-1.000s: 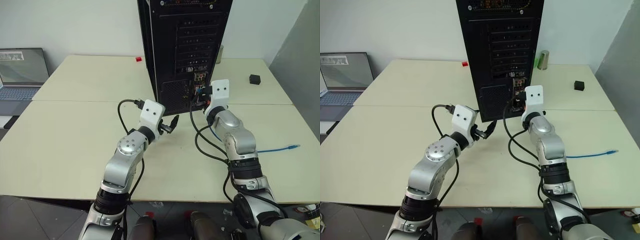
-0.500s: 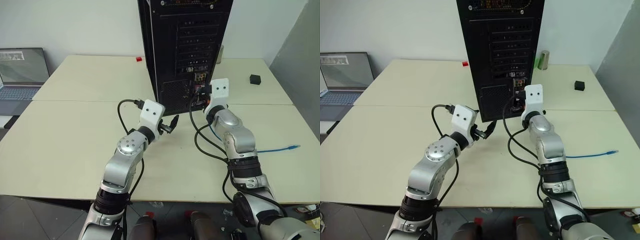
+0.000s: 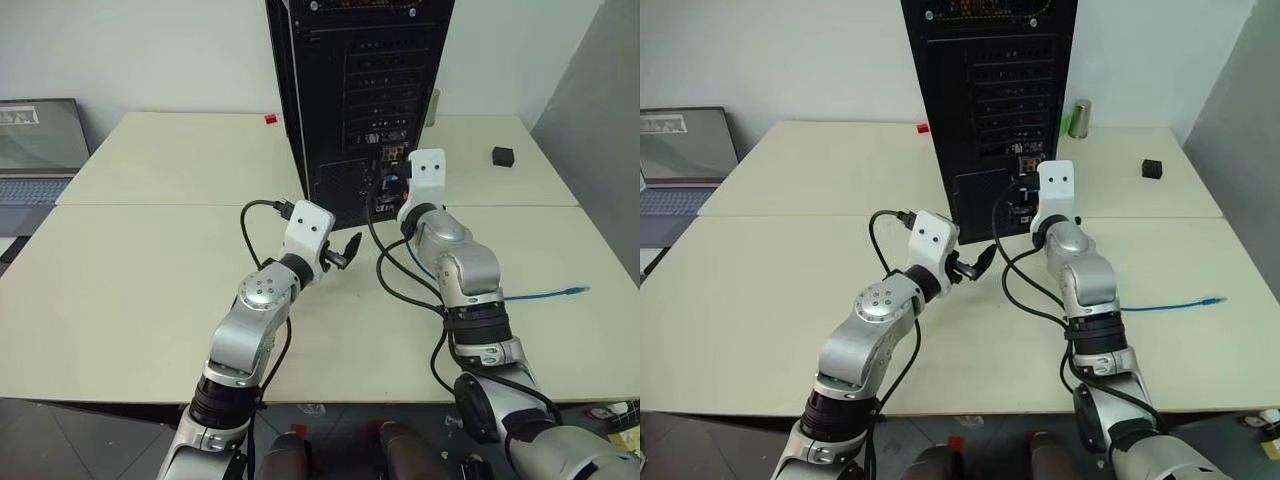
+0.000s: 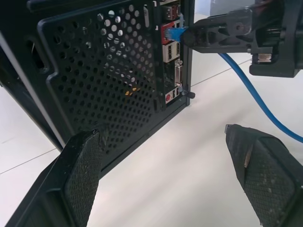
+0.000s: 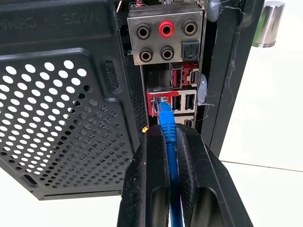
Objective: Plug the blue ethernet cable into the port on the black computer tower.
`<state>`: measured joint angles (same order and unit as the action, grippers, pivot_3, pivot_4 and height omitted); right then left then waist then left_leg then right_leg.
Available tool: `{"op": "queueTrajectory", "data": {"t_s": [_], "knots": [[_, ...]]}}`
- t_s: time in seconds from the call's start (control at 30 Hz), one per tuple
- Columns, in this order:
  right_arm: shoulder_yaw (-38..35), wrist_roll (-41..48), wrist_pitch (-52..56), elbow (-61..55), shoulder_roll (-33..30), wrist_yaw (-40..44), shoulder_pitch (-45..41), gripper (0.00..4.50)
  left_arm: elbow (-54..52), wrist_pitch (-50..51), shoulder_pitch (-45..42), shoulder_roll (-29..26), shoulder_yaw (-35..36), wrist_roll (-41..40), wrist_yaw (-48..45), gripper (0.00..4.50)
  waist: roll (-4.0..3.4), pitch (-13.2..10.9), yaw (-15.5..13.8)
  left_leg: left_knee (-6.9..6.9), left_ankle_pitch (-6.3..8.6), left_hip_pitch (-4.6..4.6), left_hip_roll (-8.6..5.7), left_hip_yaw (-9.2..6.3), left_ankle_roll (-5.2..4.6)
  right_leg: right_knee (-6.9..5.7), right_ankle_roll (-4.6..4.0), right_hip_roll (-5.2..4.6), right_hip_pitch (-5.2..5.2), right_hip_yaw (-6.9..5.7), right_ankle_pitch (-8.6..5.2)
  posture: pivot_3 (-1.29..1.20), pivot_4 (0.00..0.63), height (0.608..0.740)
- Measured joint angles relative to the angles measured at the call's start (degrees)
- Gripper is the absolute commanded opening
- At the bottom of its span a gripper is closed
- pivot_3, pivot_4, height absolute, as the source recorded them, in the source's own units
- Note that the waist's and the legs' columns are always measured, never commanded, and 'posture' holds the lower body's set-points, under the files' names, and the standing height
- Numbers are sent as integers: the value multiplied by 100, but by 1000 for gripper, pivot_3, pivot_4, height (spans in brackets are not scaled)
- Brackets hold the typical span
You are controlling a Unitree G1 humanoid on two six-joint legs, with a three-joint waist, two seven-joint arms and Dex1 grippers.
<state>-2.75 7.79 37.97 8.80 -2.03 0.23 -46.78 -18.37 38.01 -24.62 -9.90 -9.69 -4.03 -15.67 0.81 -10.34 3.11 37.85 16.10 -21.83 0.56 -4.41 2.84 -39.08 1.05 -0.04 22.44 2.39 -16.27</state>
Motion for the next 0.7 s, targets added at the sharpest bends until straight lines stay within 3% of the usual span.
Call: {"op": "queueTrajectory", "data": {"t_s": [0.67,0.7], "knots": [[24,-36,-112,377,-102,108,-211,0,-17,42,-65,-14,-9,4,-2,4181,0,0,22,1,0,6,2,11,0,0,6,5,1,4,4,0,150,740],[45,-36,-117,377,-120,122,-209,684,-17,42,-65,-16,-8,4,-2,4252,0,0,22,1,0,6,2,11,0,0,6,5,1,4,4,0,150,740]]}}
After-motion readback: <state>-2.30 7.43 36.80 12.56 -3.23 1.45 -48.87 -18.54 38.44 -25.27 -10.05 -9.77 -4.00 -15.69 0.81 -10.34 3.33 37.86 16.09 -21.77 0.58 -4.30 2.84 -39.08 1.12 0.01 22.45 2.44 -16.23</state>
